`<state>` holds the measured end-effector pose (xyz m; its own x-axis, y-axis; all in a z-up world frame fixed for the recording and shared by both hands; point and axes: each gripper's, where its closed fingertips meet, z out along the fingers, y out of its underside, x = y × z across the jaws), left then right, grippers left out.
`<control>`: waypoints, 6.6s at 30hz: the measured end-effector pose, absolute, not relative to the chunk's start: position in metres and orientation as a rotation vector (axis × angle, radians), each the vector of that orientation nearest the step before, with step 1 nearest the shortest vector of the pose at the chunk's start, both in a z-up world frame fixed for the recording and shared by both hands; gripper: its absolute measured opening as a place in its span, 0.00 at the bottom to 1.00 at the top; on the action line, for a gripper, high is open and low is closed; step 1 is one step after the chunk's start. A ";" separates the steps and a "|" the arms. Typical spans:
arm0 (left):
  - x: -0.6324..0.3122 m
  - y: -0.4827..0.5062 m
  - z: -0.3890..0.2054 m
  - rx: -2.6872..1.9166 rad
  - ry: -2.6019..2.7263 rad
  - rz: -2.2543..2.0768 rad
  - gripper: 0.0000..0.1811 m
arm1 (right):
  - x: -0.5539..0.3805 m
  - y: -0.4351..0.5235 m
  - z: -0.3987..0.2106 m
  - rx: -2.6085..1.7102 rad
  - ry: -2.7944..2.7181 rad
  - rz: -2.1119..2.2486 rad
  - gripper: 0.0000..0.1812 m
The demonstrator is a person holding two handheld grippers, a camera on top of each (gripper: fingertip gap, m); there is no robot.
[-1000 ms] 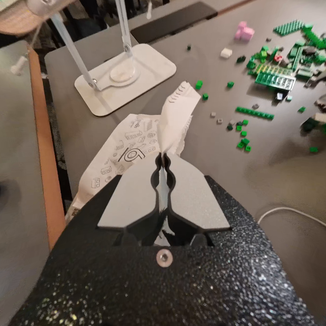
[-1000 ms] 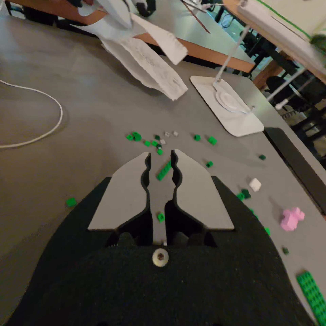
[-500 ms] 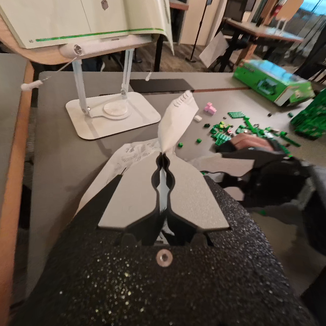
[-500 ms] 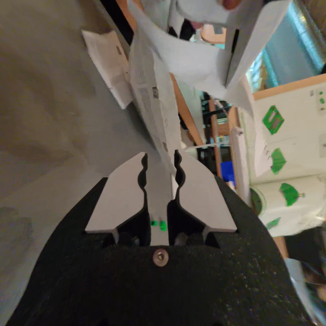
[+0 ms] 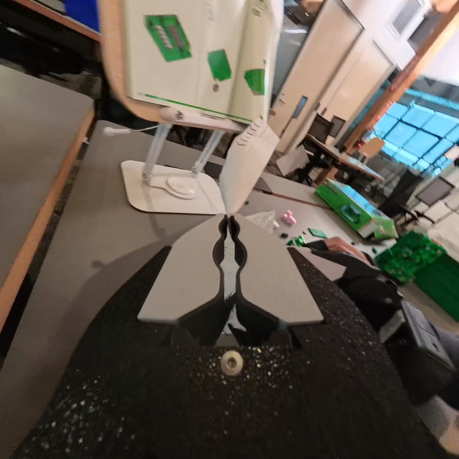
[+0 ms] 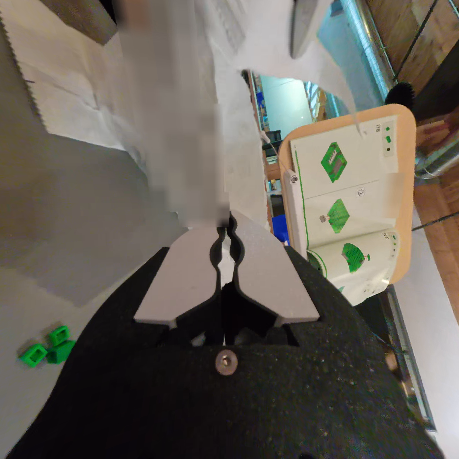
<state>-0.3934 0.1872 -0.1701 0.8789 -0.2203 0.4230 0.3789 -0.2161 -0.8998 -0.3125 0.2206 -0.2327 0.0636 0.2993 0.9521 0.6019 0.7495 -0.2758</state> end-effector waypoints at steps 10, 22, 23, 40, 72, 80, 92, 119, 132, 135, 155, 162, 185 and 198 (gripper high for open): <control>-0.409 0.185 -0.153 -1.674 -0.198 -0.343 0.16 | -0.320 0.224 -0.224 -0.801 -1.561 -0.244 0.00; -0.291 0.142 -0.171 -1.948 0.680 -0.328 0.00 | -0.331 0.218 -0.217 -0.771 -1.577 -0.247 0.00; -0.289 0.139 -0.178 -1.993 0.696 -0.358 0.00 | -0.330 0.218 -0.217 -0.772 -1.577 -0.248 0.00; -0.320 0.182 -0.188 -1.968 0.591 0.030 0.00 | -0.326 0.220 -0.222 -0.776 -1.583 -0.253 0.00; -0.393 0.190 -0.174 -1.989 0.133 0.244 0.00 | -0.325 0.207 -0.222 -0.746 -1.571 -0.235 0.00; -0.375 0.184 -0.249 -2.451 0.263 0.008 0.01 | -0.330 0.204 -0.225 -0.729 -1.582 -0.245 0.00; -0.337 0.182 -0.223 -2.215 0.407 -0.311 0.06 | -0.327 0.207 -0.222 -0.757 -1.590 -0.236 0.00; -0.350 0.192 -0.219 -2.217 0.443 -0.104 0.00 | -0.322 0.199 -0.231 -0.716 -1.625 -0.234 0.00; -0.371 0.244 -0.169 -2.355 0.465 0.079 0.00 | -0.309 0.196 -0.228 -0.722 -1.564 -0.200 0.00; -0.361 0.243 -0.188 -2.460 0.582 0.049 0.00 | -0.311 0.199 -0.236 -0.800 -1.572 -0.139 0.00; -0.355 0.232 -0.226 -2.552 0.838 0.028 0.00 | -0.245 0.210 -0.268 -1.421 -1.550 0.417 0.22; -0.344 0.222 -0.229 -2.532 0.931 -0.108 0.00 | -0.203 0.210 -0.299 -1.707 -1.600 0.716 0.20; -0.337 0.221 -0.231 -2.511 0.981 -0.158 0.00 | -0.224 0.169 -0.328 -1.564 -2.023 0.721 0.08; -0.336 0.219 -0.231 -2.517 0.970 -0.191 0.00 | -0.233 0.176 -0.332 -1.507 -2.078 0.762 0.16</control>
<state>-0.3359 0.2188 -0.2310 0.7451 -0.6664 -0.0264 -0.6065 -0.6605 -0.4426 -0.2325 0.1760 -0.3316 -0.2943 0.9547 0.0435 0.7000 0.2463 -0.6703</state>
